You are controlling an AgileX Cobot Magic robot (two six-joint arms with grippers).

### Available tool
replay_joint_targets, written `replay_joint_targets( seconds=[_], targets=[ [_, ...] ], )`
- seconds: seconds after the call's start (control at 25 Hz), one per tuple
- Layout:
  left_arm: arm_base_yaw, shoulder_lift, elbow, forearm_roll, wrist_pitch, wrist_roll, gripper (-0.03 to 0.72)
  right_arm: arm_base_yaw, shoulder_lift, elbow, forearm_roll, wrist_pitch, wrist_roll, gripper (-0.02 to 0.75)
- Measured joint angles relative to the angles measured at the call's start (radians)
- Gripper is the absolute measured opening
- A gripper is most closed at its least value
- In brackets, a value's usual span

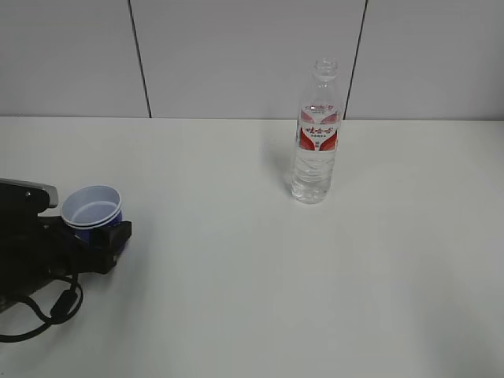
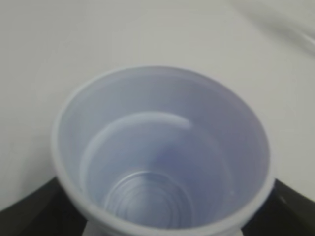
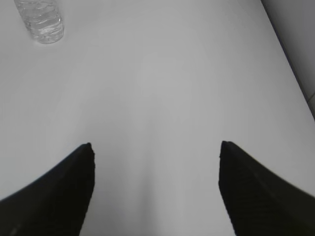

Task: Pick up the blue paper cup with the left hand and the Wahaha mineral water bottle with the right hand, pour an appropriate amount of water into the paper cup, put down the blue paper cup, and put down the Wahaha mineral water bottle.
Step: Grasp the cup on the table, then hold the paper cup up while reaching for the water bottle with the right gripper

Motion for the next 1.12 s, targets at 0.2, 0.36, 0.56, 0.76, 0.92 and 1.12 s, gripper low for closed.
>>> replay_joint_targets(
  seconds=[0.2,0.36,0.56,0.76,0.92,1.12],
  targets=[
    [0.000,0.013,-0.003,0.013,0.000,0.000,0.569,0.000,0.000,0.000,0.000,0.000,0.000,0.587],
    [0.000,0.013,-0.005,0.015,0.000,0.000,0.549,0.000,0.000,0.000,0.000,0.000,0.000,0.587],
    [0.000,0.015,-0.005,0.015,0.000,0.000,0.516,0.000,0.000,0.000,0.000,0.000,0.000,0.587],
    [0.000,0.015,-0.005,0.015,0.000,0.000,0.501,0.000,0.000,0.000,0.000,0.000,0.000,0.587],
    [0.000,0.015,-0.005,0.029,-0.001,0.000,0.501,0.000,0.000,0.000,0.000,0.000,0.000,0.587],
    [0.000,-0.009,-0.005,0.075,-0.001,0.000,0.501,0.000,0.000,0.000,-0.006,0.000,0.000,0.587]
  ],
)
